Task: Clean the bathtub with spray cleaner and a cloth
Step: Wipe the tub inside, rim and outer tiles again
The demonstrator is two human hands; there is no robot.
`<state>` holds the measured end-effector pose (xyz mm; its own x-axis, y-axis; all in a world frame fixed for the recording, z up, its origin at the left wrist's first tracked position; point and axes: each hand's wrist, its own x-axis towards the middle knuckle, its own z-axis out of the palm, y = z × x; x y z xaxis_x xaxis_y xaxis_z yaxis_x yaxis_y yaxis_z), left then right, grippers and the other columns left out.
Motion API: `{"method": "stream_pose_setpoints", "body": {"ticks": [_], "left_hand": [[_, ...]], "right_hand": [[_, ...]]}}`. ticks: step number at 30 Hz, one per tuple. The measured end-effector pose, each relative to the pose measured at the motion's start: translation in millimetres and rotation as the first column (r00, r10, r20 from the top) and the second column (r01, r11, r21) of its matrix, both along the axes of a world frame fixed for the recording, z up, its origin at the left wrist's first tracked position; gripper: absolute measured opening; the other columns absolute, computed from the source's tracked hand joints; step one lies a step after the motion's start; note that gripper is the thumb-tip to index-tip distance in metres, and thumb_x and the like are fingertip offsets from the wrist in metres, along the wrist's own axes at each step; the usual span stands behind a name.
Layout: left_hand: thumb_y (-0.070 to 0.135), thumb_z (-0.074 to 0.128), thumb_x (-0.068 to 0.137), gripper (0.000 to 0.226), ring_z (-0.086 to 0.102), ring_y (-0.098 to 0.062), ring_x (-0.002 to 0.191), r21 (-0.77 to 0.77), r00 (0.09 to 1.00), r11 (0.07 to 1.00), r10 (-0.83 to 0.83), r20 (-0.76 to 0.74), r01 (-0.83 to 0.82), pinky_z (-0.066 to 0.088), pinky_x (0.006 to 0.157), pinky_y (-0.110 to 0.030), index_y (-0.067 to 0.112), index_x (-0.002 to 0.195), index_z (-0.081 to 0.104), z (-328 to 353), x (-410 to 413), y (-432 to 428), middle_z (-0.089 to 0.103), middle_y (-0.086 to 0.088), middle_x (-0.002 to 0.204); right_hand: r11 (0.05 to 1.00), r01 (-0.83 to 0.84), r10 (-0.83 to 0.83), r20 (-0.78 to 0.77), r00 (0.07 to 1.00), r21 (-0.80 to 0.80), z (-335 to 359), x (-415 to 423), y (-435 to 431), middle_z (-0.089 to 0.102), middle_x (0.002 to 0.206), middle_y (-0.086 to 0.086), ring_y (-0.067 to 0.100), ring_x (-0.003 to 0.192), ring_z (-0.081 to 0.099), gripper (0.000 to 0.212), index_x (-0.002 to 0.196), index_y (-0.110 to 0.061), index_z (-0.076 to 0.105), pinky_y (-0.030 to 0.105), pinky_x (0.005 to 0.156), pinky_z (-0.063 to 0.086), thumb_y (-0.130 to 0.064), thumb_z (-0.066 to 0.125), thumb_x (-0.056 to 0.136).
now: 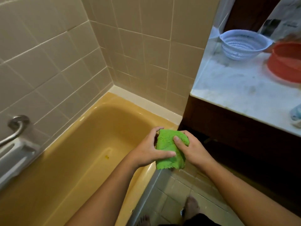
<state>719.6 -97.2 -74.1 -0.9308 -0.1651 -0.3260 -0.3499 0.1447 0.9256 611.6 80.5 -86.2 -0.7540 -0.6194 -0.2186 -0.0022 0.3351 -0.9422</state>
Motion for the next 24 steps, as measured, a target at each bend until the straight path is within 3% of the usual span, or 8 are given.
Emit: {"method": "stream_pose_setpoints", "body": {"ticks": [3,5,9,14,16,19,22,24], "left_hand": [[0.022,0.091,0.078,0.083,0.067,-0.012,0.108,0.061,0.989,0.987,0.146,0.024,-0.147,0.061,0.089,-0.034,0.036,0.143,0.043,-16,-27,19,0.061,-0.002,0.125],[0.017,0.086,0.083,0.071,0.068,-0.014,0.102,0.059,0.965,0.964,0.257,0.044,-0.259,0.062,0.083,-0.034,0.038,0.138,0.047,-30,-43,28,0.063,-0.005,0.120],[0.026,0.082,0.088,0.068,0.069,-0.012,0.101,0.000,0.904,0.908,0.417,0.095,-0.419,0.062,0.086,-0.040,0.038,0.144,0.046,-60,-70,32,0.066,0.004,0.118],[0.036,0.076,0.092,0.056,0.067,-0.012,0.103,-0.147,0.860,0.868,0.493,0.132,-0.475,0.059,0.090,-0.043,0.032,0.143,0.052,-109,-109,11,0.066,0.007,0.115],[0.034,0.073,0.095,0.051,0.066,-0.014,0.105,-0.203,0.863,0.872,0.478,0.160,-0.445,0.058,0.093,-0.042,0.030,0.142,0.054,-134,-125,1,0.067,0.007,0.116],[0.032,0.068,0.098,0.049,0.064,-0.022,0.113,-0.328,0.874,0.866,0.450,0.186,-0.376,0.054,0.097,-0.040,0.028,0.145,0.052,-184,-141,-8,0.067,0.000,0.127],[0.031,0.062,0.101,0.048,0.060,-0.028,0.116,-0.517,0.855,0.817,0.442,0.273,-0.257,0.048,0.090,-0.037,0.031,0.147,0.050,-234,-144,-6,0.065,-0.003,0.130],[0.029,0.058,0.102,0.046,0.051,-0.028,0.127,-0.658,0.807,0.726,0.502,0.311,-0.199,0.040,0.093,-0.040,0.036,0.146,0.049,-255,-145,3,0.062,0.003,0.134]], "right_hand": [[0.999,0.014,-0.015,0.055,0.998,0.031,-18,-39,3,0.073,0.103,-0.002,0.016,0.094,0.072,0.016,0.113,-0.032,0.061,0.047,0.086,0.061,-0.041,0.066,0.100],[0.998,-0.017,0.013,0.060,0.998,0.067,-32,-61,2,0.071,0.107,-0.001,0.018,0.097,0.072,0.018,0.113,-0.036,0.058,0.051,0.087,0.061,-0.044,0.066,0.099],[0.983,-0.102,0.099,0.033,0.995,0.149,-59,-95,-10,0.070,0.110,-0.007,0.012,0.098,0.070,0.021,0.116,-0.035,0.059,0.046,0.089,0.060,-0.045,0.065,0.099],[0.945,-0.175,0.170,0.042,0.985,0.277,-109,-136,-31,0.070,0.109,-0.008,0.012,0.091,0.070,0.026,0.121,-0.034,0.062,0.044,0.088,0.060,-0.048,0.063,0.100],[0.919,-0.199,0.199,0.035,0.979,0.341,-129,-152,-40,0.069,0.111,-0.008,0.008,0.085,0.068,0.028,0.125,-0.033,0.061,0.032,0.082,0.059,-0.048,0.060,0.101],[0.858,-0.261,0.283,0.017,0.959,0.442,-166,-177,-53,0.064,0.098,-0.007,0.004,0.074,0.059,0.028,0.129,-0.027,0.061,0.017,0.066,0.046,-0.041,0.055,0.105],[0.813,-0.279,0.376,-0.096,0.922,0.511,-208,-205,-63,0.065,0.117,0.000,0.013,0.102,0.060,0.034,0.134,-0.018,0.062,0.027,0.087,0.048,-0.037,0.053,0.107],[0.790,-0.285,0.459,-0.214,0.862,0.543,-240,-225,-73,0.061,0.134,0.003,0.021,0.126,0.051,0.037,0.138,-0.017,0.059,0.038,0.105,0.044,-0.035,0.048,0.108]]}}
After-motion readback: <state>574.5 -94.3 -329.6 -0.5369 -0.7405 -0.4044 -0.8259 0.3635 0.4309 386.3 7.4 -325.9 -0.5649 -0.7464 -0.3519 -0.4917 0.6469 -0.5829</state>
